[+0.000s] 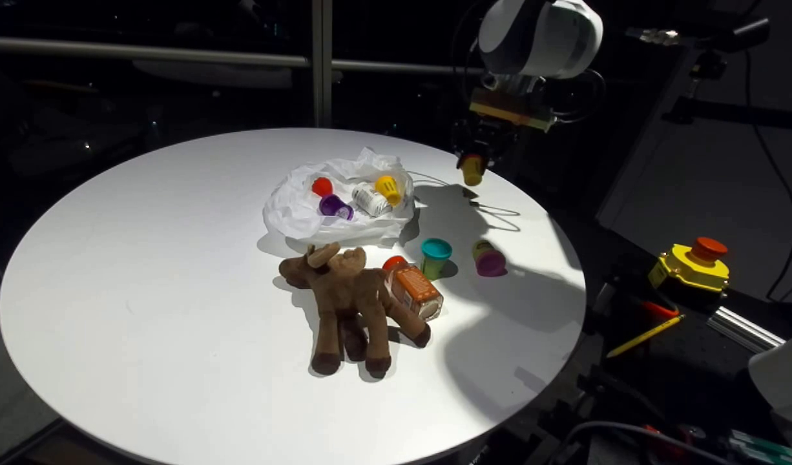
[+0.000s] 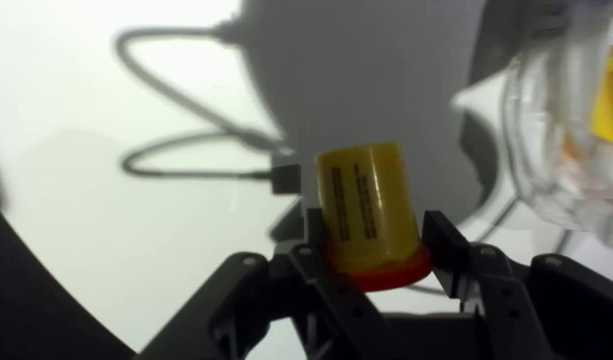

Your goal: Put the objects on the table in the plastic bag

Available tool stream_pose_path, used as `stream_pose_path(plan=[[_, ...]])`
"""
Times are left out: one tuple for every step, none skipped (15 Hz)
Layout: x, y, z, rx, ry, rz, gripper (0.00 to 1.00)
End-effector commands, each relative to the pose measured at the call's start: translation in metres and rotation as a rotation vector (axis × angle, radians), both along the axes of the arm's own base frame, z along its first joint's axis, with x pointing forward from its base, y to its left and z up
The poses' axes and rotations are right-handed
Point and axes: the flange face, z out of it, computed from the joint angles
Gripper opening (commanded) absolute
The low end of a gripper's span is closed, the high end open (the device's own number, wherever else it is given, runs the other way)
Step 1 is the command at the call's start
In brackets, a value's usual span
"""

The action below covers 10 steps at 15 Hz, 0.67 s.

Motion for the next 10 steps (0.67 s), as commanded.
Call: stream_pose_path(plan=[[0.047,0.049,0.048,-0.051,-0.137,0.138,0.28],[0.062,0.064,0.052,-0.065,-0.175,0.175,0.28],[0.075,0.076,0.056,-0.078,-0.211,0.209,0.28],[0.087,0.088,0.059,-0.088,-0.248,0.241,0.28],[0.099,0.099,0.059,-0.102,-0.286,0.279,0.28],[0.110,0.106,0.054,-0.116,-0.323,0.317,0.28],[0.117,0.111,0.051,-0.126,-0.357,0.348,0.28],[0.123,0.116,0.049,-0.134,-0.397,0.377,0.28],[0.129,0.118,0.043,-0.137,-0.430,0.398,0.28],[0.133,0.120,0.037,-0.133,-0.452,0.418,0.28]])
